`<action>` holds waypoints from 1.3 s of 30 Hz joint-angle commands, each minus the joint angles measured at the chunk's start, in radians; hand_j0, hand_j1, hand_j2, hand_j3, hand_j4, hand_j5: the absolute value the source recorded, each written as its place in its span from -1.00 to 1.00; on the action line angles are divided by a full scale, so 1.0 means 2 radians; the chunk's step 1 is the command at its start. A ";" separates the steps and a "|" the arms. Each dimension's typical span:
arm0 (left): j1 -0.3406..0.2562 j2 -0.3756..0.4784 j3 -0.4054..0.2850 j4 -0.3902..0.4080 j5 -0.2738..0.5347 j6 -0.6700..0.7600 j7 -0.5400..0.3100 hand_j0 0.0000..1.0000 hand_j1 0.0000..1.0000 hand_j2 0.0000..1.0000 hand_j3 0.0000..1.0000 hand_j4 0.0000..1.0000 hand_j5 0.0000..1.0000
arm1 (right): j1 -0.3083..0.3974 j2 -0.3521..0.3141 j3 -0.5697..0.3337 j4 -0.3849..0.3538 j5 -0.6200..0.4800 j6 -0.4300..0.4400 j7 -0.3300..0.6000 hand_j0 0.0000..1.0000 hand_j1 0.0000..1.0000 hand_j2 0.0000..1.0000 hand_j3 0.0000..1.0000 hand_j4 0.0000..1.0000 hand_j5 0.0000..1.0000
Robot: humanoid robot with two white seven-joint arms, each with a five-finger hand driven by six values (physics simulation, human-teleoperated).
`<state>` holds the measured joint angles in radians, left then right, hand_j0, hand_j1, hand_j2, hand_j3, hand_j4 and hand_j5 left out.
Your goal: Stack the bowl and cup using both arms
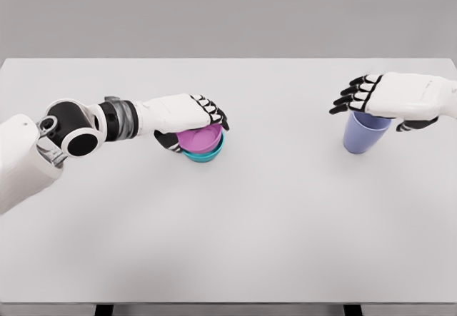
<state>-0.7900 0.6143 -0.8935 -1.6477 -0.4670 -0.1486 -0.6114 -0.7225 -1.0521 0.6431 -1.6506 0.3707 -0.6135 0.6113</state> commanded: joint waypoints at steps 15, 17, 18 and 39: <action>-0.005 0.011 0.010 -0.024 0.027 -0.008 0.000 1.00 1.00 1.00 1.00 1.00 1.00 | -0.023 0.012 0.041 0.046 -0.004 0.001 0.000 1.00 1.00 1.00 1.00 1.00 1.00; -0.007 0.044 0.031 -0.028 0.098 -0.053 0.000 1.00 1.00 1.00 1.00 1.00 1.00 | -0.024 0.013 0.046 0.055 -0.004 0.001 0.000 1.00 1.00 1.00 1.00 1.00 1.00; -0.007 0.056 0.039 -0.028 0.128 -0.071 0.000 1.00 1.00 1.00 1.00 1.00 1.00 | -0.025 0.013 0.048 0.057 -0.004 0.001 0.000 1.00 1.00 1.00 1.00 1.00 1.00; 0.061 0.227 0.082 -0.014 0.533 -0.197 0.000 1.00 1.00 1.00 1.00 1.00 1.00 | -0.067 0.054 0.106 0.130 -0.003 0.001 0.000 1.00 1.00 1.00 1.00 1.00 1.00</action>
<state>-0.6673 1.0676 -0.7339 -1.6852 0.5880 -0.5430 -0.6112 -0.8605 -0.9463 0.8513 -1.4036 0.3690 -0.6132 0.6112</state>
